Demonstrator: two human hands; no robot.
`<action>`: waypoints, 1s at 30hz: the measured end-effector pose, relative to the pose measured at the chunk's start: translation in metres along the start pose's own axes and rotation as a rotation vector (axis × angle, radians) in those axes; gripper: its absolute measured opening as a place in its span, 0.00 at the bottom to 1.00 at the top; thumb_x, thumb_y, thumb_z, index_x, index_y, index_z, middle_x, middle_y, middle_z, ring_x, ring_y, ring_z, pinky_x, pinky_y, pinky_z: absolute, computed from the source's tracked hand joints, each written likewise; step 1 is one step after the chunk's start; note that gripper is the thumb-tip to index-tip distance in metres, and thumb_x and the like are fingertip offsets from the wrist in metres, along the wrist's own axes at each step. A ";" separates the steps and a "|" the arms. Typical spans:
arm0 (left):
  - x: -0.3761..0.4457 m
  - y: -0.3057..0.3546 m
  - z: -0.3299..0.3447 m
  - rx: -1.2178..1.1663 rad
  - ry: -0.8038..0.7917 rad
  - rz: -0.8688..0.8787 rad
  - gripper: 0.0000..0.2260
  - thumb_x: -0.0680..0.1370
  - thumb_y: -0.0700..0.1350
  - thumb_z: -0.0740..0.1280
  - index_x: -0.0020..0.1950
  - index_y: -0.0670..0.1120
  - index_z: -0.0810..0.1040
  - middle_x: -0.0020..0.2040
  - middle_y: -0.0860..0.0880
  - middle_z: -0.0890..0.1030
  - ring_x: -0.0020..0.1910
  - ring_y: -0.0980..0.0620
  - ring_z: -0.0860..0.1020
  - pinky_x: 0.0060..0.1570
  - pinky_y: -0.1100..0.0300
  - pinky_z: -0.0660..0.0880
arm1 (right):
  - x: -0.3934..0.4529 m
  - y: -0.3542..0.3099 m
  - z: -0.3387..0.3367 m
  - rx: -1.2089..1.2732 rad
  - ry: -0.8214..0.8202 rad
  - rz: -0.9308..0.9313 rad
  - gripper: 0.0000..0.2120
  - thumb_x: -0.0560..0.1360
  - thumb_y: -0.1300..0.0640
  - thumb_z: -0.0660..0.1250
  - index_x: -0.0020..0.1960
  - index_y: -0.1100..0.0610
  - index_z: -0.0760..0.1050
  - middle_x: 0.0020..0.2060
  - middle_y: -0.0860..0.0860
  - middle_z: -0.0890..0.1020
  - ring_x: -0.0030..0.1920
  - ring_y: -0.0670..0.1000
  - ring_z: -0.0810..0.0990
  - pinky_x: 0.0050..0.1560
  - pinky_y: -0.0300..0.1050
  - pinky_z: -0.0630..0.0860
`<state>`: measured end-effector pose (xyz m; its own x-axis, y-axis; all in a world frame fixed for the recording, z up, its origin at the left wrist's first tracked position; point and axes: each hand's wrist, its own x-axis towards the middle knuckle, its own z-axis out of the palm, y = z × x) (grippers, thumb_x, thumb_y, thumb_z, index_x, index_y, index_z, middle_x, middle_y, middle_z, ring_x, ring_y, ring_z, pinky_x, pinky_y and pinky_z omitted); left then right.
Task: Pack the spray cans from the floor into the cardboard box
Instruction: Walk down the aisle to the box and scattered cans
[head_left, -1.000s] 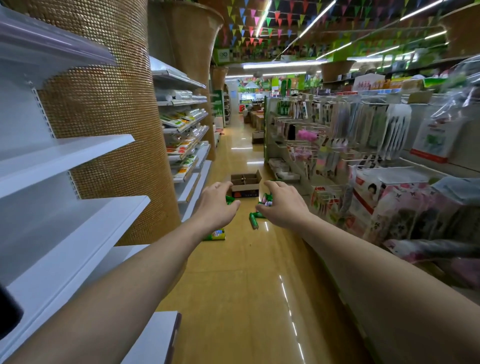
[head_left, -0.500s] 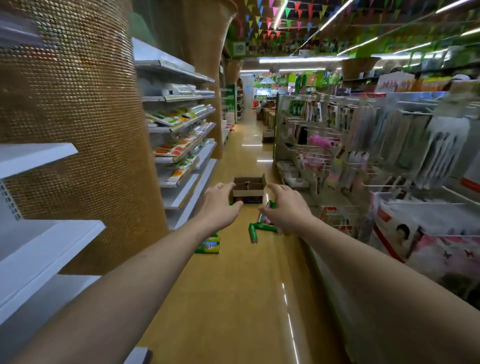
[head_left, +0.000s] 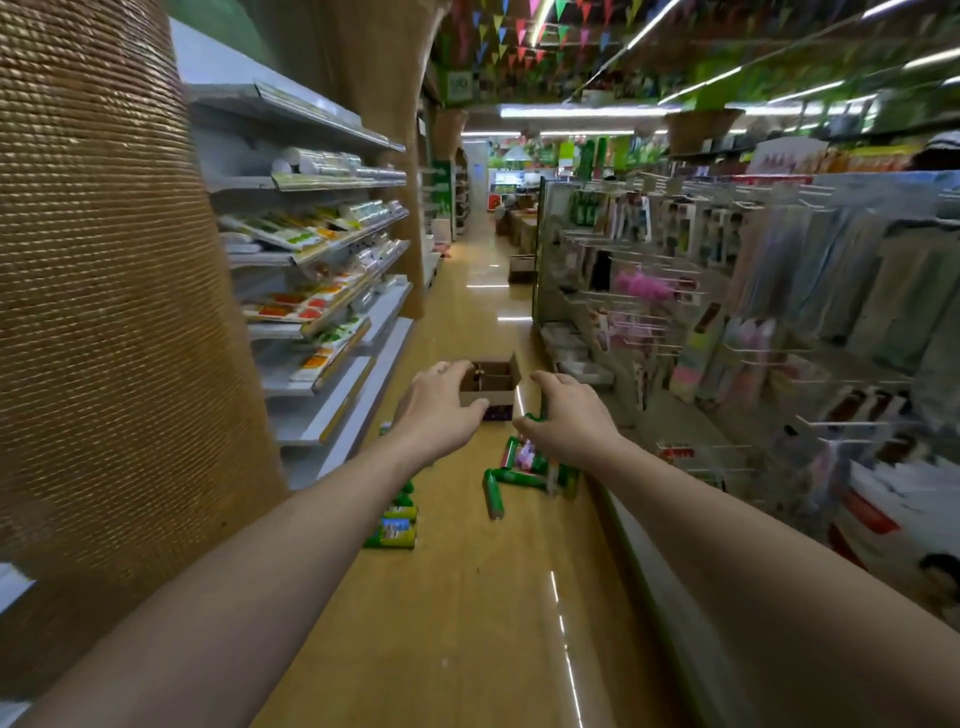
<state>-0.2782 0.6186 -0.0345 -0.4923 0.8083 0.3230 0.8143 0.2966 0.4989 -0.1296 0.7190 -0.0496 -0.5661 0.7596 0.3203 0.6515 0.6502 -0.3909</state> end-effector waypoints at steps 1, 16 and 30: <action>0.022 -0.008 0.003 -0.017 0.002 -0.002 0.26 0.78 0.55 0.66 0.74 0.52 0.67 0.70 0.50 0.71 0.62 0.45 0.76 0.60 0.48 0.76 | 0.023 -0.001 0.007 -0.001 -0.002 -0.003 0.36 0.73 0.42 0.69 0.76 0.49 0.62 0.70 0.52 0.72 0.69 0.55 0.70 0.66 0.56 0.73; 0.326 -0.088 0.063 -0.012 -0.025 0.024 0.26 0.79 0.52 0.67 0.76 0.50 0.66 0.73 0.48 0.69 0.71 0.47 0.67 0.66 0.50 0.69 | 0.322 0.031 0.088 0.006 -0.010 0.035 0.34 0.74 0.43 0.70 0.75 0.48 0.62 0.69 0.50 0.72 0.67 0.54 0.71 0.65 0.54 0.73; 0.602 -0.127 0.148 0.002 -0.003 -0.075 0.28 0.79 0.54 0.66 0.77 0.50 0.64 0.76 0.47 0.66 0.75 0.45 0.62 0.72 0.47 0.64 | 0.610 0.111 0.161 0.030 -0.043 -0.016 0.34 0.75 0.44 0.69 0.77 0.49 0.61 0.72 0.52 0.70 0.71 0.56 0.68 0.68 0.56 0.71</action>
<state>-0.6320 1.1431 -0.0225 -0.5515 0.7850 0.2824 0.7755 0.3577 0.5202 -0.4839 1.2526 -0.0365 -0.5976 0.7477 0.2894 0.6273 0.6608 -0.4121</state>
